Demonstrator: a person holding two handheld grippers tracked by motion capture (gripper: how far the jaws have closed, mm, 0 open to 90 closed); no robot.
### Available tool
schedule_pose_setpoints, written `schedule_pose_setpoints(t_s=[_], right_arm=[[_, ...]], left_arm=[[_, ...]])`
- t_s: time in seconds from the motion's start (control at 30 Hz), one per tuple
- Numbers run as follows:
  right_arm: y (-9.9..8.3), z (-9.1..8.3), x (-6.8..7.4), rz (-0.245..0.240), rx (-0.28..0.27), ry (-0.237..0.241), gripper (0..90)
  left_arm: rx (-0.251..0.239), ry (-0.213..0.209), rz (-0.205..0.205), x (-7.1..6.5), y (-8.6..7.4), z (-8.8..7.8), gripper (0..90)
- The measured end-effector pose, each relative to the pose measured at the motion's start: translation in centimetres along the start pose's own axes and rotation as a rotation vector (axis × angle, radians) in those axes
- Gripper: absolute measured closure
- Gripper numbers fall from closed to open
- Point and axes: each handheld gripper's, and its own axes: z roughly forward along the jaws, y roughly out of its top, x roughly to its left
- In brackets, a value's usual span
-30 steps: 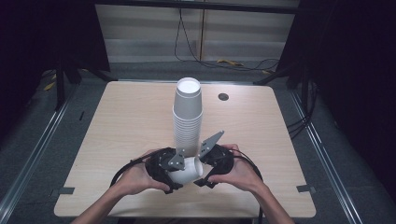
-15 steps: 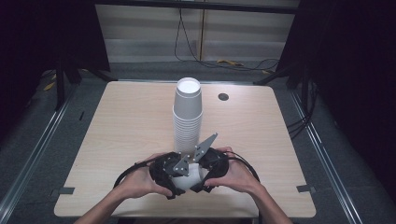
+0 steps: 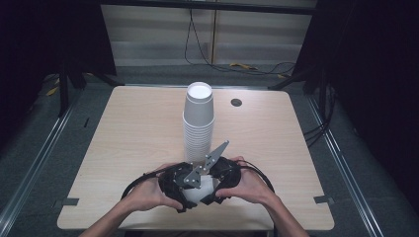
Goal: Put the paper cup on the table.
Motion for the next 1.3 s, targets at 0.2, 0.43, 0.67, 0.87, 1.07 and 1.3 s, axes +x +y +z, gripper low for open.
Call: schedule_pose_setpoints(t_s=[0.2,0.43,0.67,0.87,1.07,1.3], right_arm=[[0.0,-0.1,0.2,-0.003,-0.008,-0.015,22.6],[0.0,-0.4,0.1,-0.013,-0.029,-0.038,23.0],[0.0,-0.2,0.3,-0.03,-0.024,-0.053,23.1],[0.1,-0.1,0.3,-0.038,-0.022,-0.057,23.2],[0.0,-0.1,0.2,-0.039,-0.014,-0.057,23.3],[0.0,-0.2,0.3,-0.048,-0.023,-0.06,23.3]], left_arm=[[-0.018,0.008,0.01,0.2,-0.3,-0.2,15.5],[-0.068,0.022,0.004,0.3,-0.6,-0.2,14.1],[-0.096,0.024,0.001,0.3,-1.1,-0.3,13.5],[-0.125,0.035,0.007,0.2,-1.5,-0.5,13.6],[-0.174,0.032,0.021,0.4,-1.9,-0.8,13.7],[-0.222,0.003,0.005,0.7,-2.3,-1.2,13.8]])
